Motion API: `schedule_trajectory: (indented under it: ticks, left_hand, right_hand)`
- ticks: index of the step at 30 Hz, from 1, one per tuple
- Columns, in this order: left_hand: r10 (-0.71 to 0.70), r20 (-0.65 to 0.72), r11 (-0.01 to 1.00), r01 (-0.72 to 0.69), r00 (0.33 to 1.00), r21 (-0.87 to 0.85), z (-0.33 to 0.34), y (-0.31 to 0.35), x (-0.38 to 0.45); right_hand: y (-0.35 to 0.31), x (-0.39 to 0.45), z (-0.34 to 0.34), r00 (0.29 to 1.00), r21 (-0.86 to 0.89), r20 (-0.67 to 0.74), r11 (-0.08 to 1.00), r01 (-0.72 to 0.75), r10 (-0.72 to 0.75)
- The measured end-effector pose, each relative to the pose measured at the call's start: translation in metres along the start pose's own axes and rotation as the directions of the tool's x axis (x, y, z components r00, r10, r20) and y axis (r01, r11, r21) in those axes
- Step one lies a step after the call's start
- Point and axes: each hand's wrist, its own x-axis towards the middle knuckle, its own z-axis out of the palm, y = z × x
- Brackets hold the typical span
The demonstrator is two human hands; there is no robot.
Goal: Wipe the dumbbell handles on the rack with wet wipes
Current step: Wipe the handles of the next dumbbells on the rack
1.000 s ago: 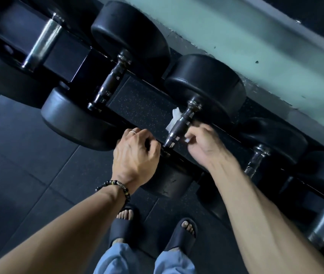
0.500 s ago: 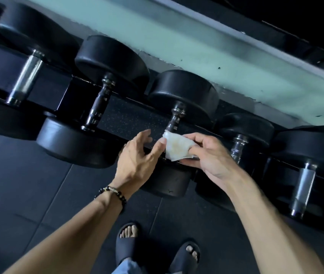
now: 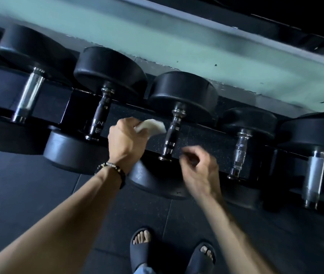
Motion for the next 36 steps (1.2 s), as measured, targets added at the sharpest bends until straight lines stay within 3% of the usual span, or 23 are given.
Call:
schedule_trajectory:
  ticks: [3,5,7,9,11,14,17,20,24,26,30,32,36]
  left_hand:
    - [0.000,0.121,0.998,-0.008,0.993,0.064,0.010,0.006,0.025]
    - [0.038,0.236,0.999,-0.032,0.971,-0.027,0.028,0.017,0.036]
    - [0.074,0.381,0.997,-0.058,0.921,-0.052,0.045,0.027,0.034]
    - [0.114,0.476,0.986,-0.157,0.872,0.051,0.050,0.024,0.026]
    - [0.142,0.540,0.958,-0.252,0.830,0.134,0.044,0.008,0.025]
    - [0.116,0.648,0.950,-0.274,0.753,0.149,0.035,0.000,0.033]
    - [0.144,0.603,0.986,-0.167,0.784,-0.019,0.038,0.005,0.038]
    - [0.263,0.438,0.963,-0.204,0.860,-0.178,0.042,-0.006,0.039]
    - [0.138,0.300,0.978,-0.082,0.944,-0.191,0.052,-0.007,0.039]
    - [0.098,0.299,0.984,-0.047,0.949,-0.173,0.059,-0.004,0.044]
    - [-0.010,0.330,0.928,0.132,0.944,-0.348,0.069,0.013,0.055]
    - [-0.047,0.336,0.918,0.174,0.941,-0.357,0.073,0.022,0.059]
    - [0.042,0.450,0.970,0.072,0.892,-0.234,0.064,0.009,0.049]
  right_hand:
    - [0.011,-0.015,0.020,0.996,-0.025,-0.025,0.996,-0.091,0.090]
    - [0.010,-0.018,0.029,0.992,-0.022,-0.071,0.994,-0.110,0.108]
    - [0.010,-0.016,0.035,0.984,-0.037,-0.153,0.995,-0.094,0.088]
    - [0.011,-0.015,0.038,0.976,-0.077,-0.213,0.996,-0.054,0.036]
    - [0.013,-0.015,0.040,0.972,-0.110,-0.235,0.993,-0.032,0.005]
    - [0.014,-0.013,0.041,0.972,-0.102,-0.235,0.994,-0.042,0.017]
    - [0.016,-0.014,0.040,0.970,-0.094,-0.244,0.995,-0.017,-0.006]
    - [0.019,-0.014,0.042,0.967,-0.067,-0.252,0.998,0.021,-0.038]
    - [0.022,-0.014,0.043,0.962,-0.099,-0.268,0.995,0.031,-0.057]
    - [0.023,-0.014,0.043,0.959,-0.100,-0.275,0.994,0.049,-0.075]
    - [0.025,-0.014,0.043,0.957,-0.089,-0.279,0.995,0.053,-0.076]
    - [0.026,-0.013,0.044,0.959,-0.101,-0.277,0.994,0.042,-0.069]
    - [0.026,-0.015,0.045,0.962,-0.114,-0.269,0.993,0.011,-0.041]
